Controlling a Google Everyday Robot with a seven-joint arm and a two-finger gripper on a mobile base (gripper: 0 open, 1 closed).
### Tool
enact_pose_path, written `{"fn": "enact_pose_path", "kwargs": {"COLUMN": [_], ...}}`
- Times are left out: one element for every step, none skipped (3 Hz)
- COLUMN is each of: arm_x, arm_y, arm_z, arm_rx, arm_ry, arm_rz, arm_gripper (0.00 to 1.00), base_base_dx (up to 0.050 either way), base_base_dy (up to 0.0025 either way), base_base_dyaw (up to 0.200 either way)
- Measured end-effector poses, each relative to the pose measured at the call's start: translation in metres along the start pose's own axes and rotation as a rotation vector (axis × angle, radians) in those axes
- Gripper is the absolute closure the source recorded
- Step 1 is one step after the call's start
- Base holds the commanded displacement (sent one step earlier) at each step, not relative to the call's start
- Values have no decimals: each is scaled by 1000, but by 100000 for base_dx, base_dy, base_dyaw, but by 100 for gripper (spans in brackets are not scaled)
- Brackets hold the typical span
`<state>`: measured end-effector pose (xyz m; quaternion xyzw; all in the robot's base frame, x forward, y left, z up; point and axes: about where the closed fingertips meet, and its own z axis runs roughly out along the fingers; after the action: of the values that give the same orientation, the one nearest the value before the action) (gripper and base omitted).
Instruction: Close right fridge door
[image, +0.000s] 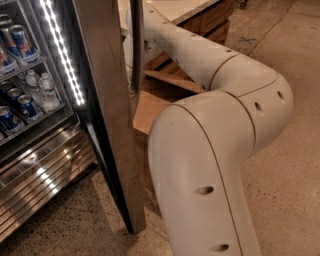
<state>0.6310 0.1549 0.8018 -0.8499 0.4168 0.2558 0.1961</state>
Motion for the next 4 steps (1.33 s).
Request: {"fn": "enact_pose_path", "kwargs": {"arm_x": [-8,-8,-17,-16], "arm_y": [12,12,26,26], "arm_z": [17,17,32,31], "arm_rx": [-12,-12,-22,-22], "arm_ry": [-3,-3,-8,-8], "arm_rz": [-15,-16,-36,-36], "arm_gripper": [100,100,100,100], "base_base_dx": [0,0,0,0], "base_base_dy": [0,0,0,0], "base_base_dyaw": [0,0,0,0]}}
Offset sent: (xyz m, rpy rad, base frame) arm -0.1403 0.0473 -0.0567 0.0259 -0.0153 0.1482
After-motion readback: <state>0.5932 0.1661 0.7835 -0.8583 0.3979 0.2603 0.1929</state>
